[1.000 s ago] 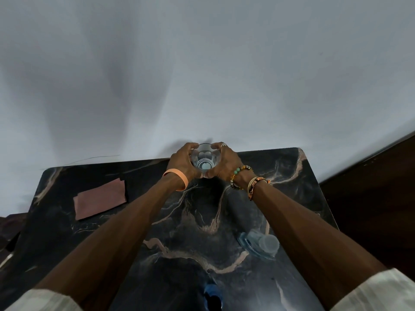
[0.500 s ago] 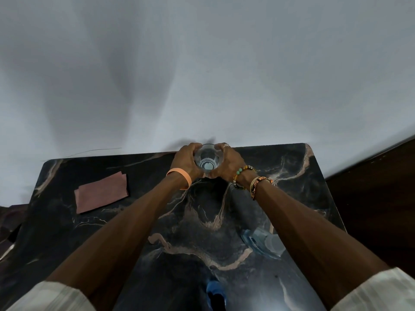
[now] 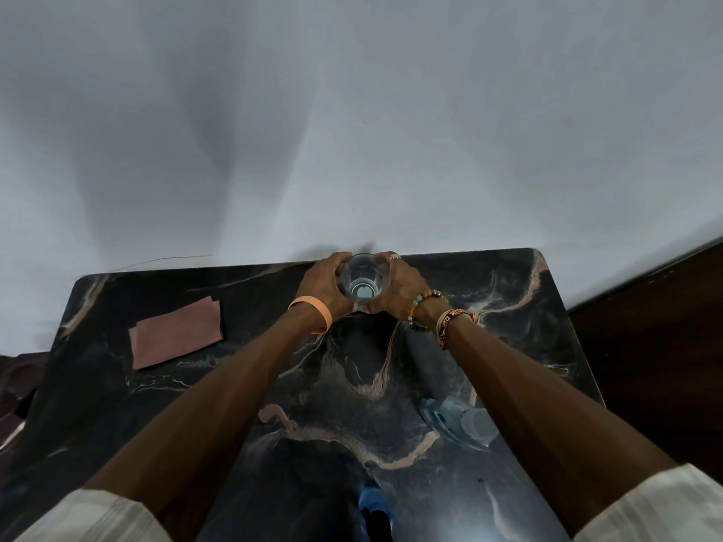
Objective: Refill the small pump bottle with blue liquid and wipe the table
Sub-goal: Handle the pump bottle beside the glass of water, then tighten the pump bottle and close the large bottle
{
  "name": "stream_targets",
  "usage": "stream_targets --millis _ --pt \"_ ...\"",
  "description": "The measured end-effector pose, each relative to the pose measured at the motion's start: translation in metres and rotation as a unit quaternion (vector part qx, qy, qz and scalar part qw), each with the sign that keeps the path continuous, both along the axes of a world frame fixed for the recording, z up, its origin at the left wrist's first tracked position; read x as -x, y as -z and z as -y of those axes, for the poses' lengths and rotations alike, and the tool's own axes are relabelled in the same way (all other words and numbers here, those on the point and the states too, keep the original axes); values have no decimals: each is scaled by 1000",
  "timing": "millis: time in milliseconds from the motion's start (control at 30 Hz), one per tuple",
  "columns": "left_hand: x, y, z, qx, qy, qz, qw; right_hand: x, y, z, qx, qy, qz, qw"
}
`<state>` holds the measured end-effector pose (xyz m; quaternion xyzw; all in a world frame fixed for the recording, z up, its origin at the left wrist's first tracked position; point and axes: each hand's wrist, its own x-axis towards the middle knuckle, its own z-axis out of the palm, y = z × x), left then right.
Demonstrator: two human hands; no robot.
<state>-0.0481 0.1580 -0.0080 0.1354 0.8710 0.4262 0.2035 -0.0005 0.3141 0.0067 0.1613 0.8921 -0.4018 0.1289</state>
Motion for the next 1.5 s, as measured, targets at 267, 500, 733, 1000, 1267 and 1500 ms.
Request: stream_targets --millis 267,500,733,1000,1267,1500 --pt "-3 -8 6 31 7 10 999 -4 -11 0 -17 -4 18 1000" --pt "-7 -21 24 39 -30 -44 998 -13 -44 1 -34 35 -66 997" --pt "-24 -67 40 -15 -55 -115 992 -33 -102 17 -41 48 -188 980" --pt "-82 -104 69 -28 -71 -140 987 -93 -148 47 -21 -61 -188 980" --pt "-178 -64 109 16 101 -12 995 -189 -133 58 -67 -263 -39 962" --pt "-244 -25 112 87 110 39 989 -243 -73 58 -108 -275 20 955"
